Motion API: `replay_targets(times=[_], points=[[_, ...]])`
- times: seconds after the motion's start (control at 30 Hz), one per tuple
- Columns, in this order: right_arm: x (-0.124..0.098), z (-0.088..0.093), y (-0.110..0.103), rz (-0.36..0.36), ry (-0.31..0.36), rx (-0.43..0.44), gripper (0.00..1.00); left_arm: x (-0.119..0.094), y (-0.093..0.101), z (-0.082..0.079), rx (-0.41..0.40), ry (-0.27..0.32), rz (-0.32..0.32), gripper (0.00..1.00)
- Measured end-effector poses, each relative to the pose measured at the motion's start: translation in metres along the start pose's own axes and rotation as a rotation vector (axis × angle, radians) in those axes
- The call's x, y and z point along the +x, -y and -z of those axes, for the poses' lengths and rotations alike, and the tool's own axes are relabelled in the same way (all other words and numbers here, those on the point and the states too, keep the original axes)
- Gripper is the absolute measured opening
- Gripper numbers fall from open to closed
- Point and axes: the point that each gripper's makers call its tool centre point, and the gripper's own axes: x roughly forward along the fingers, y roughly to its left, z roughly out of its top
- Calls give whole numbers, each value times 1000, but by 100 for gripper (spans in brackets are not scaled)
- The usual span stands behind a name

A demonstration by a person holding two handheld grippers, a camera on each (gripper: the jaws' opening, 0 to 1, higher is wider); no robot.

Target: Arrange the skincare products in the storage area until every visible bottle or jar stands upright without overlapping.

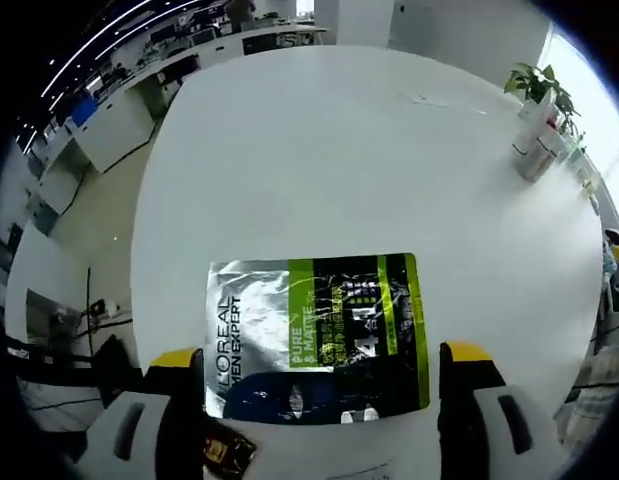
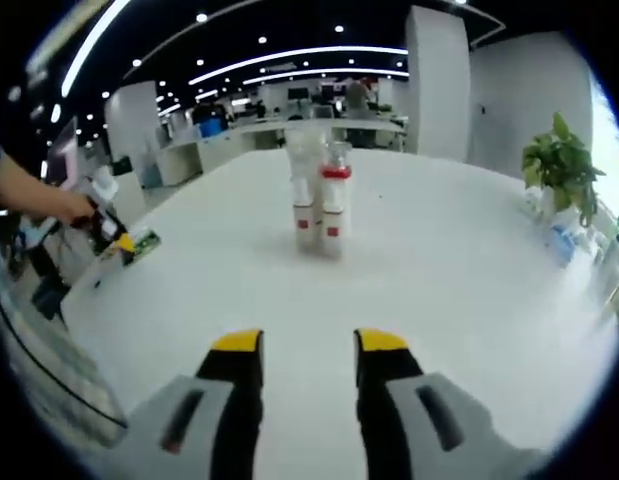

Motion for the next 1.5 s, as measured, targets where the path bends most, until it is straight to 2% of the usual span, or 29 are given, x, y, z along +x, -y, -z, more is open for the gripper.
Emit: replay_targets(times=[0.2, 0.27, 0.43, 0.67, 0.93, 1.07, 1.23, 1.47, 1.5], points=[[-5, 6, 5, 25, -21, 19, 31, 17, 2, 2, 48, -71, 17, 100], [-6, 7, 6, 29, -26, 21, 31, 18, -3, 2, 82, -77, -15, 100], [-6, 8, 9, 35, -34, 25, 30, 18, -4, 1, 79, -73, -10, 100], [-1, 11, 6, 27, -53, 20, 29, 26, -7, -1, 90, -8, 1, 99], [2, 7, 4, 23, -48, 20, 27, 27, 0, -4, 130, 15, 17, 89], [1, 10, 3, 22, -54, 22, 26, 24, 10, -2, 159, 35, 31, 79], [1, 15, 1, 19, -62, 34, 26, 24, 11, -2, 163, 42, 34, 74], [0, 16, -2, 18, -56, 39, 26, 21, 22, -3, 211, 52, 59, 61], [0, 17, -2, 18, -58, 36, 26, 21, 20, -2, 197, 52, 50, 60]])
